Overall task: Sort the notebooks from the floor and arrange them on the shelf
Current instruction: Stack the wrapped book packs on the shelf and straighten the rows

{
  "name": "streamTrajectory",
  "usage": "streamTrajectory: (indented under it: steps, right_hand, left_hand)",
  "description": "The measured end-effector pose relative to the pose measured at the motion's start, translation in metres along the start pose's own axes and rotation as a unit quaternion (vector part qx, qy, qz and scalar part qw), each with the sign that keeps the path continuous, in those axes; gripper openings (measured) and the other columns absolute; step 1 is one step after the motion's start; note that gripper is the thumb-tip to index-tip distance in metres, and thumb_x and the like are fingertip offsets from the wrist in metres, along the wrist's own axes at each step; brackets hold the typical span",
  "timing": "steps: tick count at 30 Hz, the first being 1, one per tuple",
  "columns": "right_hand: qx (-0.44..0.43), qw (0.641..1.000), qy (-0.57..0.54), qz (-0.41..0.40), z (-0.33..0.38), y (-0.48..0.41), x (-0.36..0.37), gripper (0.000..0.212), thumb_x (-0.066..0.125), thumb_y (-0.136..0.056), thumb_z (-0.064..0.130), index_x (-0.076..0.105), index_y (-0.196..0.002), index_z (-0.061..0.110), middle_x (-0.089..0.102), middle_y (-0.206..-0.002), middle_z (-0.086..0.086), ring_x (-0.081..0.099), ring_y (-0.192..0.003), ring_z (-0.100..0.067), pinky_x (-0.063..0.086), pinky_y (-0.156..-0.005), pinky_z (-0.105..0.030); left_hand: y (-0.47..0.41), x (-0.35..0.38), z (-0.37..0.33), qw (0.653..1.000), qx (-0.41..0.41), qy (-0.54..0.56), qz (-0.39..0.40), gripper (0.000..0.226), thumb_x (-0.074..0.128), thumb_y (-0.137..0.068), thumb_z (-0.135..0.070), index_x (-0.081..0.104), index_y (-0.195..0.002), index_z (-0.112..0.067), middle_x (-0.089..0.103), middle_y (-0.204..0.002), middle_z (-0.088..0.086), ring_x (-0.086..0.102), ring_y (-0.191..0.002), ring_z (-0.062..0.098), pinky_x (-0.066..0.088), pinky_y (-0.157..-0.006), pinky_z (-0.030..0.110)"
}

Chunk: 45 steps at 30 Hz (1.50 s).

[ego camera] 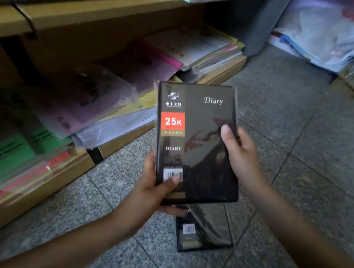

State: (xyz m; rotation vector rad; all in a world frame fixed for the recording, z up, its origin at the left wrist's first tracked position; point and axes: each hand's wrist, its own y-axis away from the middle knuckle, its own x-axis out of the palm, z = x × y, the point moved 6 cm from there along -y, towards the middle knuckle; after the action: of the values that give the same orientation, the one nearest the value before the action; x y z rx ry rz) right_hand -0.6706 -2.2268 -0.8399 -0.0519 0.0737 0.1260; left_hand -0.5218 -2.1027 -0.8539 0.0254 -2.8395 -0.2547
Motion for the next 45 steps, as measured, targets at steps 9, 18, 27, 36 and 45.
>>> streamTrajectory:
  steps: [9,18,27,36,45]
  right_hand:
    - [-0.091,0.961,-0.219,0.143,0.14,-0.043,0.068,0.049,0.061,-0.075,0.018,0.055,-0.124,0.014,0.073,-0.096,0.002,0.068,-0.087,-0.012,0.054,-0.075,-0.023]
    - [-0.21,0.912,-0.149,0.318,0.221,-0.045,0.147,0.061,0.064,-0.081,0.007,0.045,-0.135,0.028,0.059,-0.128,0.01,0.062,-0.071,-0.013,0.044,-0.047,-0.019]
    - [-0.178,0.943,-0.135,0.246,0.222,-0.085,0.215,0.033,0.05,-0.095,0.009,0.054,-0.126,0.02,0.047,-0.071,0.005,0.045,-0.063,-0.006,0.031,-0.045,-0.014]
    - [-0.354,0.932,0.064,0.051,0.217,-0.084,0.227,0.018,0.069,-0.082,0.022,0.059,-0.096,0.029,0.051,-0.065,0.01,0.053,-0.063,-0.006,0.04,-0.061,-0.015]
    - [-0.487,0.82,0.299,0.022,0.225,-0.052,0.261,0.04,0.057,-0.087,0.022,0.054,-0.126,0.027,0.05,-0.119,0.007,0.045,-0.112,-0.015,0.038,-0.094,-0.034]
  left_hand:
    - [0.01,-0.037,-0.159,0.966,0.231,-0.002,-0.114,0.055,0.063,-0.082,-0.007,0.043,-0.129,-0.026,0.066,-0.107,0.001,0.067,-0.068,0.014,0.048,-0.037,0.024]
    - [0.022,-0.095,-0.269,0.902,0.338,-0.003,-0.27,0.038,0.051,-0.094,-0.008,0.041,-0.129,-0.019,0.064,-0.113,0.0,0.069,-0.085,0.015,0.049,-0.041,0.019]
    - [0.022,-0.146,-0.302,0.856,0.191,-0.289,-0.384,0.07,0.066,-0.077,-0.058,0.047,-0.133,-0.022,0.063,-0.109,-0.001,0.063,-0.094,0.019,0.054,-0.076,0.036]
    - [0.041,-0.147,-0.305,0.572,0.221,-0.627,-0.481,0.045,0.061,-0.079,-0.056,0.068,-0.115,-0.029,0.056,-0.12,-0.004,0.054,-0.11,0.019,0.048,-0.081,0.031]
    - [0.011,-0.163,-0.314,0.559,0.2,-0.634,-0.495,0.037,0.049,-0.093,-0.043,0.062,-0.122,-0.024,0.062,-0.126,-0.002,0.058,-0.111,0.023,0.048,-0.083,0.032]
